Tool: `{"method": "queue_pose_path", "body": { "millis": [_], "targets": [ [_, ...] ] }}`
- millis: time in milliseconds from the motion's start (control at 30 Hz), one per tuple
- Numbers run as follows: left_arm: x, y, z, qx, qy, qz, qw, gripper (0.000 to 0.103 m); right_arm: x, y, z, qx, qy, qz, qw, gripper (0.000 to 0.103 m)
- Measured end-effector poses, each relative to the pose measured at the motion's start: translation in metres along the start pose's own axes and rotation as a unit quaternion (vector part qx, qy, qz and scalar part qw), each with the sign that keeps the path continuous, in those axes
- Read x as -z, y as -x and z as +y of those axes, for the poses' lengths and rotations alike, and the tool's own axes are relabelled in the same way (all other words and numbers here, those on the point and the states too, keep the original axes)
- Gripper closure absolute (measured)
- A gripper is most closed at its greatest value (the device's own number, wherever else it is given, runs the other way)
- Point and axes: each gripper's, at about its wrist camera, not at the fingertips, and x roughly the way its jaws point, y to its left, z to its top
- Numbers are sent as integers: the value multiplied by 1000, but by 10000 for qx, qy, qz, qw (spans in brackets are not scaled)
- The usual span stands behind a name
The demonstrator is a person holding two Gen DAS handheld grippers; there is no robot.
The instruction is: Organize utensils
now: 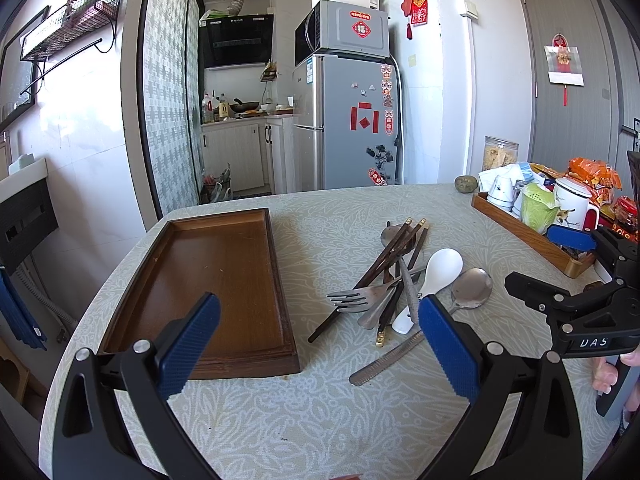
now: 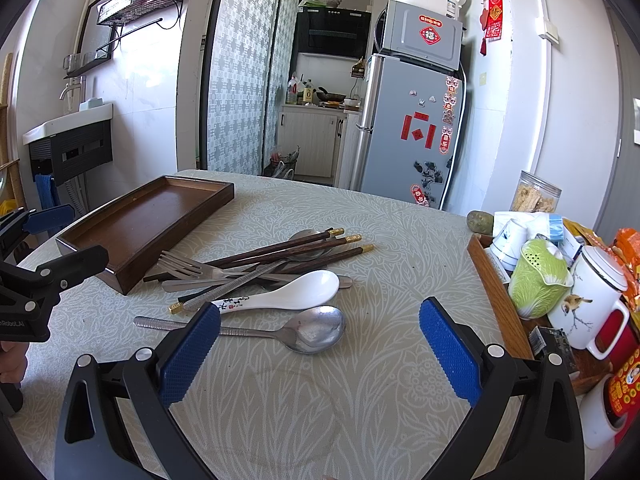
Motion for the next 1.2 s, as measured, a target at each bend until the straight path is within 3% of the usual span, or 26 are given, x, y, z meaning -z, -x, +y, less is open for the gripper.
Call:
{"method": "queue_pose_path", "body": {
  "millis": [833, 1033, 1100, 1200],
  "targets": [
    [0, 0, 1, 19, -1, -2, 10000, 3, 0, -1, -1, -15, 4, 0, 10000, 3],
    [-1, 2, 1, 109, -2, -16, 9999, 3, 0, -3, -17, -401, -54, 139, 9991, 3],
    [-2, 2, 2, 178, 27, 7, 9998, 3, -4, -1, -30, -827, -348, 224, 9957, 3],
    [-2, 0, 4, 137, 86, 48, 9999, 3, -10, 4, -56, -1137, -864, 472, 9886, 3]
  ]
}}
